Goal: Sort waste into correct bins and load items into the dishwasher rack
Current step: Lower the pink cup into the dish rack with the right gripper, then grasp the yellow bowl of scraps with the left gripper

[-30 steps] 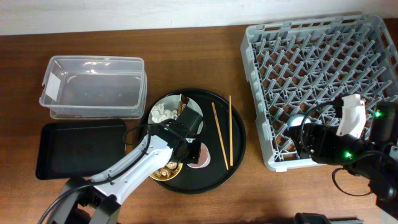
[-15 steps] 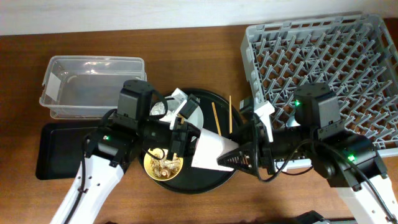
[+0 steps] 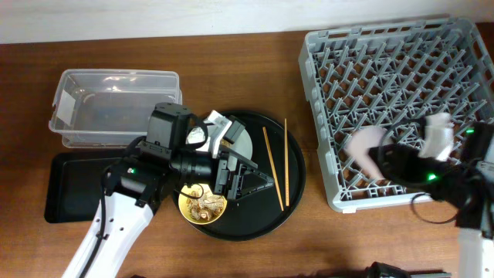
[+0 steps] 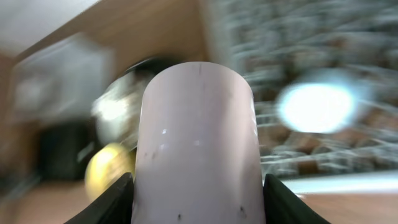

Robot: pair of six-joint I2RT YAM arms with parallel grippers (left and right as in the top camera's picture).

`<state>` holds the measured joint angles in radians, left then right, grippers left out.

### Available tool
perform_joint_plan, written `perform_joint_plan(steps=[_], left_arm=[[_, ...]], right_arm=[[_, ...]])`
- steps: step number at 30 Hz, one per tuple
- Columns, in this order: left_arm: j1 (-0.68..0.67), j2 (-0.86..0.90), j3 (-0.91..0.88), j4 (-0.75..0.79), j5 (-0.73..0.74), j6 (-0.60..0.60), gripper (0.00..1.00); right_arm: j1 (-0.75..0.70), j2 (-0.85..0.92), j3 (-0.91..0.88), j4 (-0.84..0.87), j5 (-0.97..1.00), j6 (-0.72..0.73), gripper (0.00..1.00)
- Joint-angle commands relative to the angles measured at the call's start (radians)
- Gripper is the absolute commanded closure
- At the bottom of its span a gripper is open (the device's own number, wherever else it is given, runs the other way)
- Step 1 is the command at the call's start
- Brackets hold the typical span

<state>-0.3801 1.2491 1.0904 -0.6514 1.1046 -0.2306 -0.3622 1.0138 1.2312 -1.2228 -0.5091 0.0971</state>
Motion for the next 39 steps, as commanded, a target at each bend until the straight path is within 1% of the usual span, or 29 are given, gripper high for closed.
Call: perform_joint_plan(steps=[1, 2, 4, 5, 9, 12, 13, 14, 15, 16, 17, 18, 20, 21, 22, 23, 24, 25, 26, 27, 28, 29, 31, 32, 33, 35, 36, 38, 39], left_arm=[[-0.002, -0.015, 0.009, -0.002, -0.014, 0.008, 0.01], [-0.002, -0.015, 0.009, -0.009, -0.014, 0.008, 0.01], [-0.003, -0.015, 0.009, -0.027, -0.018, 0.008, 0.01], [-0.003, -0.015, 0.009, -0.047, -0.047, 0.008, 0.01], [-0.003, -0.015, 0.009, -0.058, -0.085, 0.008, 0.01], [-0.003, -0.015, 0.009, -0.065, -0.085, 0.009, 0.01], [-0.003, -0.015, 0.009, -0.065, -0.085, 0.009, 0.01], [-0.003, -0.015, 0.009, -0.067, -0.085, 0.008, 0.01], [-0.003, -0.015, 0.009, -0.074, -0.085, 0.008, 0.01], [-0.003, -0.015, 0.009, -0.085, -0.085, 0.009, 0.01], [-0.003, -0.015, 0.009, -0.101, -0.101, 0.009, 0.01], [-0.003, -0.015, 0.009, -0.143, -0.192, 0.009, 0.01], [-0.004, -0.015, 0.009, -0.225, -0.45, 0.008, 0.01], [-0.021, -0.014, 0.008, -0.274, -0.669, -0.012, 0.02], [-0.052, -0.011, -0.002, -0.305, -0.86, -0.056, 0.06], [-0.121, 0.01, -0.042, -0.304, -1.066, -0.125, 0.23], [-0.159, 0.036, -0.069, -0.282, -1.108, -0.147, 0.3], [-0.206, 0.09, -0.102, -0.239, -1.138, -0.177, 0.41], [-0.246, 0.159, -0.116, -0.2, -1.167, -0.207, 0.47], [-0.283, 0.251, -0.117, -0.163, -1.185, -0.23, 0.59], [-0.3, 0.32, -0.117, -0.149, -1.205, -0.275, 0.68], [-0.312, 0.389, -0.117, -0.149, -1.243, -0.334, 0.73], [-0.313, 0.45, -0.117, -0.145, -1.244, -0.373, 0.82], [-0.313, 0.458, -0.117, -0.143, -1.244, -0.387, 0.94], [-0.313, 0.458, -0.117, -0.138, -1.244, -0.387, 1.0], [-0.313, 0.456, -0.117, -0.146, -1.238, -0.387, 1.0], [-0.313, 0.434, -0.114, -0.173, -1.236, -0.387, 1.0], [-0.287, 0.285, -0.061, -0.294, -1.242, -0.381, 1.0], [-0.249, 0.184, -0.037, -0.332, -1.219, -0.326, 1.0]], right_arm=[[-0.15, 0.088, -0.002, 0.06, 0.336, 0.219, 0.57], [-0.188, 0.143, -0.002, 0.115, 0.39, 0.291, 0.51], [-0.224, 0.238, 0.002, 0.176, 0.402, 0.359, 0.5], [-0.228, 0.31, 0.006, 0.202, 0.4, 0.385, 0.5], [-0.227, 0.497, 0.007, 0.253, 0.267, 0.387, 0.5], [-0.227, 0.537, 0.007, 0.284, 0.246, 0.388, 0.48], [-0.227, 0.537, 0.007, 0.258, 0.243, 0.412, 0.29], [-0.227, 0.537, 0.007, 0.238, 0.228, 0.436, 0.19], [-0.227, 0.536, 0.014, 0.227, 0.18, 0.435, 0.16], [-0.227, 0.528, 0.034, 0.197, 0.144, 0.431, 0.15], [-0.227, 0.505, 0.072, 0.161, 0.086, 0.389, 0.16], [-0.227, 0.452, 0.122, 0.113, -0.008, 0.319, 0.16], [-0.212, 0.296, 0.173, 0.033, -0.142, 0.188, 0.15], [-0.161, 0.143, 0.175, -0.006, -0.176, 0.115, 0.15], [-0.113, 0.064, 0.175, -0.025, -0.175, 0.086, 0.12], [-0.014, -0.047, 0.175, -0.042, -0.175, 0.075, 0.1], [0.038, -0.1, 0.175, -0.042, -0.171, 0.076, 0.09], [0.092, -0.153, 0.175, -0.042, -0.172, 0.076, 0.1], [0.124, -0.18, 0.175, -0.046, -0.172, 0.076, 0.09], [0.15, -0.193, 0.175, -0.063, -0.172, 0.076, 0.1], [0.162, -0.192, 0.174, -0.093, -0.172, 0.076, 0.1], [0.162, -0.189, 0.174, -0.115, -0.172, 0.075, 0.09], [0.162, -0.187, 0.174, -0.124, -0.172, 0.075, 0.1], [0.162, -0.187, 0.174, -0.124, -0.172, 0.075, 0.1], [0.162, -0.187, 0.174, -0.124, -0.172, 0.075, 0.1], [0.162, -0.187, 0.174, -0.124, -0.172, 0.075, 0.1], [0.162, -0.187, 0.174, -0.124, -0.172, 0.075, 0.1], [0.162, -0.187, 0.174, -0.119, -0.172, 0.075, 0.1], [0.162, -0.187, 0.174, -0.117, -0.172, 0.075, 0.1]])
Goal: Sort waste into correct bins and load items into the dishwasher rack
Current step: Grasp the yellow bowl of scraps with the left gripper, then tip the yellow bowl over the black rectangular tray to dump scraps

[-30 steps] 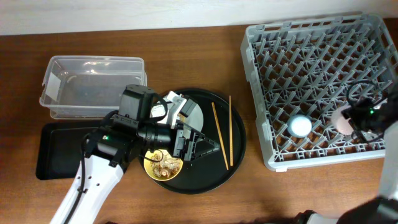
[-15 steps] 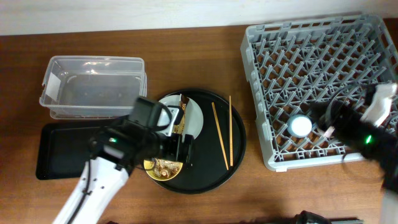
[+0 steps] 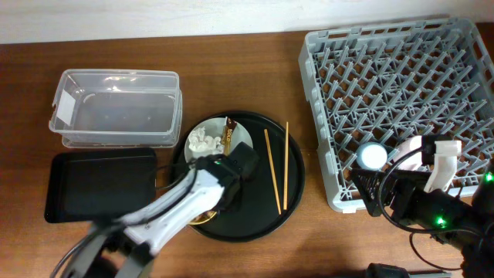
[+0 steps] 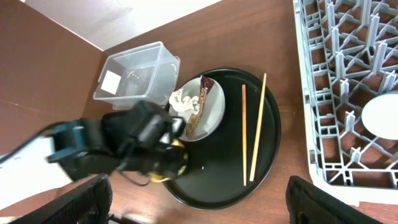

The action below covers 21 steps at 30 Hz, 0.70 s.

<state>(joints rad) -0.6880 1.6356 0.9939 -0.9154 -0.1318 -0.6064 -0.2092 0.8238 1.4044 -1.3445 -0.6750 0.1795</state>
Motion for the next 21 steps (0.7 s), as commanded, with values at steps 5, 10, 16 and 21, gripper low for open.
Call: perform_joint_plan(steps=[5, 10, 16, 21], left_arm=[[0.756, -0.49, 0.066, -0.074, 0.626, 0.546, 1.0], [1.25, 0.01, 0.066, -0.071, 1.335, 0.923, 1.0], [1.371, 0.126, 0.066, -0.148, 1.681, 0.964, 1.0], [1.378, 0.118, 0.066, -0.362, 1.672, 1.158, 1.0]], right_arm=[[0.009, 0.003, 0.001, 0.005, -0.006, -0.007, 0.1], [0.009, 0.003, 0.001, 0.005, -0.006, -0.007, 0.1], [0.009, 0.003, 0.001, 0.004, -0.006, -0.007, 0.1], [0.009, 0.003, 0.001, -0.002, -0.006, -0.007, 0.1]])
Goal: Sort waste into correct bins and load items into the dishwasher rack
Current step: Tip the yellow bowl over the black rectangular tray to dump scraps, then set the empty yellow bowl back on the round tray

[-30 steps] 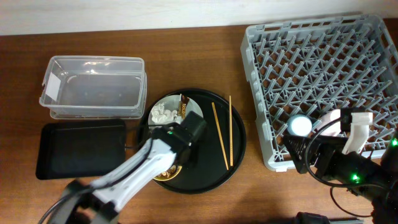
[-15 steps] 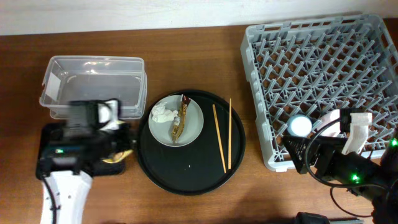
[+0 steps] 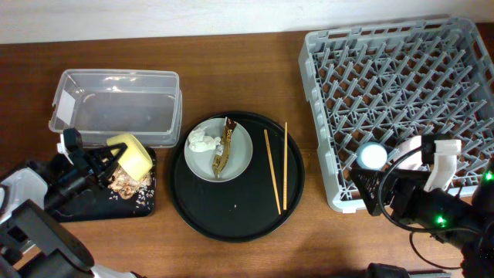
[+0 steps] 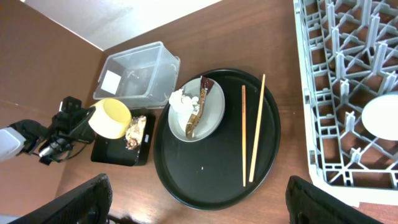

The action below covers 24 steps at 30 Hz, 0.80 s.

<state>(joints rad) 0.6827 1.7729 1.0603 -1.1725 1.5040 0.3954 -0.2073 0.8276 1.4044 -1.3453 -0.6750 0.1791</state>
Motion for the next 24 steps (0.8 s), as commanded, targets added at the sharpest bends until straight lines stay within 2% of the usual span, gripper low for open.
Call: perform_joint_plan(steps=[1, 2, 4, 6, 7, 8, 10, 11, 12, 13, 14, 15, 17, 18, 19, 20, 21, 22, 23, 24], left_arm=[[0.01, -0.026, 0.0, -0.216, 0.053, 0.309, 1.0], [0.012, -0.027, 0.001, -0.246, 0.018, 0.318, 1.0], [0.012, -0.05, 0.002, -0.351, -0.01, 0.438, 1.0], [-0.016, -0.114, 0.008, -0.444, -0.138, 0.504, 1.0], [-0.073, -0.182, 0.009, -0.44, -0.223, 0.476, 1.0], [-0.151, -0.256, 0.008, -0.398, -0.305, 0.358, 1.0], [-0.315, -0.372, 0.008, -0.243, -0.533, -0.01, 1.0], [-0.436, -0.422, 0.006, -0.149, -0.712, -0.216, 1.0], [-0.606, -0.468, -0.005, -0.041, -0.929, -0.425, 1.0], [-0.776, -0.488, -0.027, 0.039, -1.092, -0.584, 1.0], [-0.891, -0.486, -0.048, 0.09, -1.187, -0.683, 1.0], [-1.161, -0.457, -0.126, 0.232, -1.344, -0.887, 1.0], [-1.383, -0.394, -0.2, 0.35, -1.468, -1.039, 1.0], [-1.464, -0.34, -0.205, 0.381, -1.509, -1.065, 1.0], [-1.522, -0.28, -0.205, 0.415, -1.513, -1.065, 0.92], [-1.543, -0.246, -0.203, 0.417, -1.543, -1.065, 0.7], [-1.542, -0.246, -0.196, 0.406, -1.574, -1.065, 0.6], [-1.537, -0.251, -0.14, 0.34, -1.63, -1.065, 0.4], [-1.534, -0.252, -0.011, 0.221, -1.727, -1.026, 0.25], [-1.52, -0.252, 0.069, 0.182, -1.819, -0.955, 0.15]], right_arm=[[0.007, -0.001, 0.001, -0.002, -0.006, -0.007, 0.1], [0.007, -0.001, 0.001, -0.002, -0.006, -0.007, 0.1], [0.007, -0.001, 0.001, -0.003, -0.006, -0.007, 0.1], [0.007, -0.001, 0.001, -0.003, -0.006, -0.007, 0.1], [0.007, -0.001, 0.001, -0.002, -0.006, -0.007, 0.1], [0.007, -0.001, 0.001, -0.002, -0.006, -0.007, 0.1], [0.007, -0.001, 0.001, -0.002, -0.005, -0.007, 0.1], [0.007, -0.001, 0.001, -0.002, -0.005, -0.007, 0.1], [0.007, -0.001, 0.001, -0.002, -0.005, -0.007, 0.1], [0.007, -0.001, 0.001, -0.002, -0.005, -0.007, 0.1], [0.007, -0.001, 0.001, -0.002, -0.006, -0.007, 0.1], [0.007, -0.001, 0.001, -0.002, -0.005, -0.007, 0.1], [0.007, -0.001, 0.001, -0.002, -0.005, -0.007, 0.1], [0.007, -0.001, 0.001, -0.002, -0.005, -0.007, 0.1], [0.007, -0.001, 0.001, -0.002, -0.005, -0.007, 0.1], [0.007, -0.001, 0.001, -0.002, -0.005, -0.007, 0.1], [0.007, -0.001, 0.001, -0.002, -0.005, -0.007, 0.1], [0.007, -0.001, 0.001, -0.002, 0.0, -0.007, 0.1], [0.007, -0.001, 0.001, -0.002, 0.006, -0.007, 0.1], [0.007, -0.001, 0.001, -0.002, 0.006, -0.007, 0.1]])
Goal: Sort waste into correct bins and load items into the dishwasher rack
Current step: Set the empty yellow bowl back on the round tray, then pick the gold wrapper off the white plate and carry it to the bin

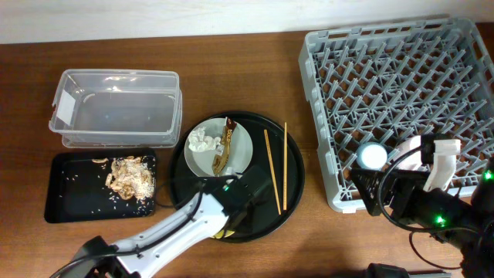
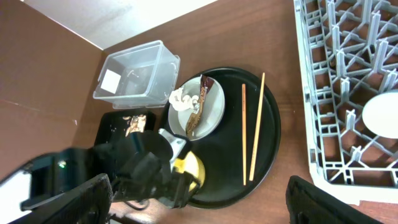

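Observation:
The yellow bowl point(image 2: 191, 169) is at the front of the round black tray point(image 1: 292, 202), and my left gripper point(image 2: 180, 180) is shut on its rim; from overhead the arm hides most of the bowl. Food scraps point(image 1: 127, 178) lie in the black bin point(image 1: 65, 197). A white plate point(image 1: 239, 153) on the round tray carries a crumpled tissue point(image 1: 202, 140) and a brown wrapper point(image 1: 223, 147). Two chopsticks point(image 1: 276, 170) lie beside it. A pink cup point(image 1: 371, 156) stands upside down in the grey dishwasher rack point(image 1: 394, 85). My right gripper point(image 2: 199, 205) is open and empty, at the rack's front edge.
A clear plastic bin point(image 1: 116, 108) stands at the back left, behind the black bin. The rack fills the right side of the wooden table point(image 1: 231, 62). My left arm point(image 1: 166, 235) reaches in from the front edge.
My left gripper held the yellow bowl tipped over the black bin at the far left; now it and the bowl are at the front of the round tray. The right arm has not moved.
First my right gripper carried the pink cup over the rack while my left was at the bowl of food on the round tray. Then the cup stood upside down in the rack with the right gripper open. The bowl was tipped over the black bin, scraps stayed there, and the bowl is back on the tray.

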Robot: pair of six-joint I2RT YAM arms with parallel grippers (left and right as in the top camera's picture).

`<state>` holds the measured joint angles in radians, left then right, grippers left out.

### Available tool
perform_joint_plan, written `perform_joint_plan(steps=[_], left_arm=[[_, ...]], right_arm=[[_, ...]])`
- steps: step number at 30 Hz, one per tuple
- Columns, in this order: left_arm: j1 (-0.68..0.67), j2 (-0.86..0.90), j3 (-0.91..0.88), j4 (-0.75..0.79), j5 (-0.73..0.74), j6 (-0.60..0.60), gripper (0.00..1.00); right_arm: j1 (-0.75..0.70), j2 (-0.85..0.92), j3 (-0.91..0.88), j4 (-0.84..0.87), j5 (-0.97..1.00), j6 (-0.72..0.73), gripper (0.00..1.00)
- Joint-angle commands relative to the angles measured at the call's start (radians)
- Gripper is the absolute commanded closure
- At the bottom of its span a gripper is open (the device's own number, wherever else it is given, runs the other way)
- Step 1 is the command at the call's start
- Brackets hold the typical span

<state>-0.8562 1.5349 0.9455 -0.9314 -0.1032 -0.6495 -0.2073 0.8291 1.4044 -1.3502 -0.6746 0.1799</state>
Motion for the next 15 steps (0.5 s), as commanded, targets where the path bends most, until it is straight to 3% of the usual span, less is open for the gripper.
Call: perform_joint_plan(steps=[1, 2, 4, 8, 9, 10, 12, 15], left_arm=[[0.04, -0.014, 0.21, -0.05, -0.257, 0.127, 0.14], [0.141, -0.004, 0.216, 0.073, -0.261, 0.23, 0.15], [0.285, 0.08, 0.216, 0.219, -0.086, 0.323, 0.25], [0.34, 0.331, 0.216, 0.314, 0.029, 0.356, 0.39], [0.335, 0.364, 0.216, 0.314, 0.029, 0.356, 0.47], [0.33, 0.383, 0.216, 0.31, 0.03, 0.356, 0.61], [0.324, 0.381, 0.22, 0.305, 0.039, 0.351, 1.0], [0.325, 0.318, 0.313, 0.155, 0.082, 0.329, 1.0]], right_arm=[[0.007, -0.003, 0.001, 0.003, 0.005, -0.008, 0.1], [0.007, -0.003, 0.001, 0.003, 0.005, -0.008, 0.1], [0.007, -0.003, 0.001, 0.003, 0.005, -0.008, 0.1], [0.007, -0.003, 0.001, 0.003, 0.005, -0.008, 0.1], [0.007, -0.003, 0.001, 0.003, 0.005, -0.008, 0.1], [0.007, -0.003, 0.001, 0.003, 0.005, -0.008, 0.1], [0.007, -0.003, 0.001, 0.003, 0.005, -0.008, 0.1], [0.007, -0.003, 0.001, 0.002, 0.005, -0.008, 0.1]])
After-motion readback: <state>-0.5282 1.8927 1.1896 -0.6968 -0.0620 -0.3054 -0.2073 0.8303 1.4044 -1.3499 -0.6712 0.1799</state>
